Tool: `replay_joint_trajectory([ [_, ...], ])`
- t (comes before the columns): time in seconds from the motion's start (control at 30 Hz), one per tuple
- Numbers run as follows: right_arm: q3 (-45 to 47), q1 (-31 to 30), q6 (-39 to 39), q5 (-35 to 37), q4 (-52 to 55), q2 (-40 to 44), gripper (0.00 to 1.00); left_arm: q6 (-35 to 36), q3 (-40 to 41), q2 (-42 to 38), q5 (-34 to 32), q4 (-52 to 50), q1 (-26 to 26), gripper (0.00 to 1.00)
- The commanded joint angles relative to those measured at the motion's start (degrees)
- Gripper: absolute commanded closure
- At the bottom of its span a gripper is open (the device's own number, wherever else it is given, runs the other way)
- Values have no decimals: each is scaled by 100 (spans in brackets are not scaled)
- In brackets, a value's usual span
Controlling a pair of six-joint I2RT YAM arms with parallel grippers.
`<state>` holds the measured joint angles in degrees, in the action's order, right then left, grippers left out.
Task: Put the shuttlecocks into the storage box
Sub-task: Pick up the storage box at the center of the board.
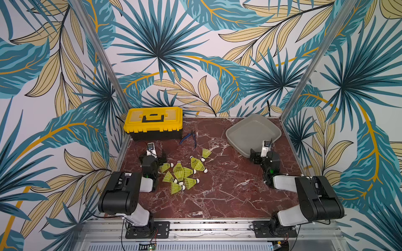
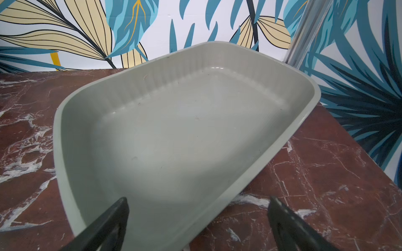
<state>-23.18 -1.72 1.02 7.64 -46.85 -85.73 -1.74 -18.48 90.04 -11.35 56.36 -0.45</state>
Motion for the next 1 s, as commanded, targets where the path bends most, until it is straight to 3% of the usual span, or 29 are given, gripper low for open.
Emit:
replay_joint_trajectory([
  [0.0,-64,-31,-33,0,-105,-49,0,54,-235,22,43,119,-10,0],
  [0.67,-56,-31,-13,59,-122,-45,0,48,-208,15,23,166,-16,0],
  [0.8,252,-31,81,456,-478,321,0,-171,415,40,-492,1362,-8,0],
  [0.97,-165,-31,662,992,1541,1404,0,-91,587,8,-403,1713,-23,0],
])
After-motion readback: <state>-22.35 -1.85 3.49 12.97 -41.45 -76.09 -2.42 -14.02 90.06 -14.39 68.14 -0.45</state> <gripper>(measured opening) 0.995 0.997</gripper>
